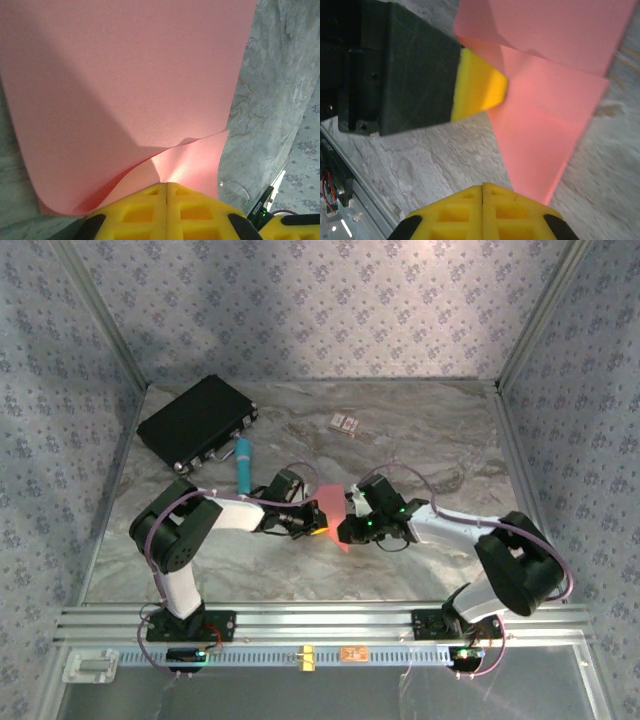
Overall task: Fold a paper plane with a square sheet of paper (pick it up from the middle)
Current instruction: Third fold the triangle at the center of the table.
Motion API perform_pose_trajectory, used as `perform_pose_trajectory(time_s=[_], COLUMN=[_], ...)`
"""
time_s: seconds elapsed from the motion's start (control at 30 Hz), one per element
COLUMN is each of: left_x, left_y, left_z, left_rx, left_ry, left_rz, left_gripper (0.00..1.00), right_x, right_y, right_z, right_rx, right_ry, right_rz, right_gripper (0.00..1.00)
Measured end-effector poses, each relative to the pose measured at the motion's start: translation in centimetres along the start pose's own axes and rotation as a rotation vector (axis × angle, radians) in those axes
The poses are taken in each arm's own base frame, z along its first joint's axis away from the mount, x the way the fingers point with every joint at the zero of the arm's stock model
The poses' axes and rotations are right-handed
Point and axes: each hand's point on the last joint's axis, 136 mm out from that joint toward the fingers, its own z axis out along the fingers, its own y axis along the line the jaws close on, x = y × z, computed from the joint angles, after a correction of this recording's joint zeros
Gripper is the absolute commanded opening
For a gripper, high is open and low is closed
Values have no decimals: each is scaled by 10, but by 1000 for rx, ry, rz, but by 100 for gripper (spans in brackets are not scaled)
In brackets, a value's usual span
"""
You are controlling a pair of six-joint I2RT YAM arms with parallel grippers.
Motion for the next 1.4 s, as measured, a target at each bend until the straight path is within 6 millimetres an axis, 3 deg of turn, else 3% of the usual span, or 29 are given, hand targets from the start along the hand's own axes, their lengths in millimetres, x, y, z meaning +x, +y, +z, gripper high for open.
perform_pose_trajectory(time_s=[0.2,0.37,0.53,0.77,0.93,1.17,1.4], left_x=[0,0,-2,-14,-4,-3,-16], left_y=[0,0,-3,-26,-34,-13,1], left_z=[0,0,-1,-11,-7,6,-1], left_rx=[-1,-4,-12,-2,3,-47,-49], left_ry=[1,3,3,-58,-45,-26,-42], left_rz=[5,13,12,58,79,51,7], left_gripper=[0,0,4,6,4,2,2], right_x=[1,11,11,10,10,11,11], right_y=[-6,-25,-26,-27,-29,-31,-32], right_z=[19,21,21,20,18,17,17], right_rx=[-8,13,-7,4,19,27,34], right_ry=[37,46,21,5,-4,-10,-10], right_rz=[13,50,47,57,64,73,80], right_gripper=[8,4,1,0,0,0,0])
